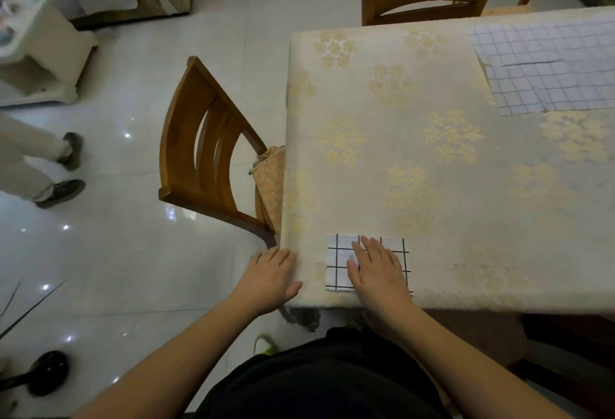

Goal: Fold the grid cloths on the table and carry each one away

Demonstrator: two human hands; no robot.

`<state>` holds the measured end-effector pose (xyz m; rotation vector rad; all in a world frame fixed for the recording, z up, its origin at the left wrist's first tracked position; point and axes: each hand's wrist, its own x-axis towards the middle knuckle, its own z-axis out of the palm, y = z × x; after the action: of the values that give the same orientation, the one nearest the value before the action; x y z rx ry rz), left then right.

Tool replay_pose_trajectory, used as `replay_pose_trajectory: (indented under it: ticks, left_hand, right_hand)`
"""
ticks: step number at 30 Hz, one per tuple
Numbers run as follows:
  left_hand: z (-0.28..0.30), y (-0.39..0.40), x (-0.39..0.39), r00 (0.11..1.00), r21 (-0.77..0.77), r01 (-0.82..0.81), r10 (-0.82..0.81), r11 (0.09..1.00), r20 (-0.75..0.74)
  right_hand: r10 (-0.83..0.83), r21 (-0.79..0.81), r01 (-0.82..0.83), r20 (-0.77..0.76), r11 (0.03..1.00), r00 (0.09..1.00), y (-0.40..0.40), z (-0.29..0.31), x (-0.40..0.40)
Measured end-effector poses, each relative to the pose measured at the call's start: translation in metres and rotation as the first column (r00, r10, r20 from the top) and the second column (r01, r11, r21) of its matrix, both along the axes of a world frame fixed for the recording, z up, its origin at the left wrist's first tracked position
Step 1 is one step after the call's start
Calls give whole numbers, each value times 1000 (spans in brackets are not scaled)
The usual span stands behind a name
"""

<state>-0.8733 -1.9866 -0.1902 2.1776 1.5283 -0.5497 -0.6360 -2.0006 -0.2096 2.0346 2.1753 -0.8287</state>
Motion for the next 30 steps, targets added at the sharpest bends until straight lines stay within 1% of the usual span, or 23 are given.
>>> replay_pose_trajectory:
  ticks: [4, 7, 11, 13, 15, 17, 19, 24, 30]
  left_hand:
    - [4, -21, -37, 997, 11, -72, 71, 997, 24]
    - [3, -39, -71, 997, 40, -76, 76, 996, 3]
    - [3, -64, -122, 993, 86, -116, 116, 990, 4]
    - [7, -78, -150, 991, 93, -129, 130, 987, -4]
    - [9, -93, -180, 986, 97, -166, 165, 981, 12]
    - [10, -106, -212, 978, 96, -209, 208, 973, 20]
    - [9, -120, -243, 968, 89, -248, 250, 965, -15]
    - [4, -156, -310, 929, 36, -366, 368, 930, -39]
    - [3, -161, -344, 893, 34, -450, 450, 892, 1]
  right_hand:
    - [51, -10, -50, 47, 999, 998, -9, 9, -32]
    - [101, -5, -101, 108, 995, 989, -17, 15, -62]
    - [139, 43, -146, 145, 988, 980, -34, 20, -114]
    - [171, 36, -179, 162, 983, 972, -46, 26, -147]
    - [188, -27, -187, 142, 982, 972, -56, 29, -181]
    - [194, -103, -186, 74, 977, 978, -61, 28, -215]
    - [218, -151, -209, 45, 966, 975, -66, 27, -245]
    - [312, -150, -299, 69, 942, 948, -69, 36, -309]
    - [365, -93, -357, 93, 930, 926, -58, 40, -350]
